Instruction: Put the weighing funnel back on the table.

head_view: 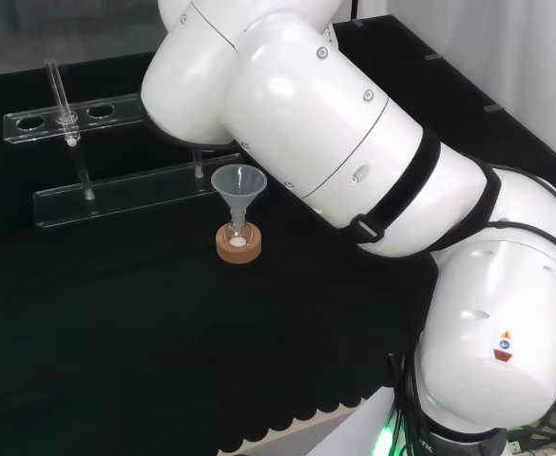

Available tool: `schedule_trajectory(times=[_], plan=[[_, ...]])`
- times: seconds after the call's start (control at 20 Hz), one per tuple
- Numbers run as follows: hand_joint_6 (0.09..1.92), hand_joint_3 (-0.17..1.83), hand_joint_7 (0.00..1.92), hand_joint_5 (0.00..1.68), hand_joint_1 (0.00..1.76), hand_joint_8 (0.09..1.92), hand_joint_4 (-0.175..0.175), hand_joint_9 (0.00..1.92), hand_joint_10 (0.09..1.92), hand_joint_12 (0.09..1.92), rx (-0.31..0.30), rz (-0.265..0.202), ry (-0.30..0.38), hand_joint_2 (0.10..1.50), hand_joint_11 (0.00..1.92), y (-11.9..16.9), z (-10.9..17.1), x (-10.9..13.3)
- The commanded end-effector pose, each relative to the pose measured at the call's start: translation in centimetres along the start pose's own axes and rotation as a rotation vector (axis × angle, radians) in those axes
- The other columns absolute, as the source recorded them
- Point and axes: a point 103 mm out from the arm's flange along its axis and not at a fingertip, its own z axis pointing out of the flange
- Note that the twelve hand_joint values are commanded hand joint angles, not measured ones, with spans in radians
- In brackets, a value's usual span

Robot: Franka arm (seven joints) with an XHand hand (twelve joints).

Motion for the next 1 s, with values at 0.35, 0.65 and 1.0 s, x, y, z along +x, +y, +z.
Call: schedule_trajectory(times=[0.35, 0.65, 1.0], plan=[[0.82, 0.68, 0.56, 1.19, 1.1, 0.64, 0.175, 0.89, 0.37, 1.12, 0.026, 0.014, -0.008, 0.68, 0.68, 0.84, 0.35, 0.44], [0.82, 0.66, 0.56, 1.19, 1.1, 0.65, 0.175, 0.89, 0.37, 1.12, 0.023, 0.021, -0.002, 0.69, 0.68, 0.76, 0.49, 0.48], [0.79, 0.25, 0.36, 0.91, 0.97, 0.69, 0.07, 0.7, 0.47, 1.19, 0.047, 0.036, -0.005, 0.88, 0.54, 0.3, 0.65, -0.02]])
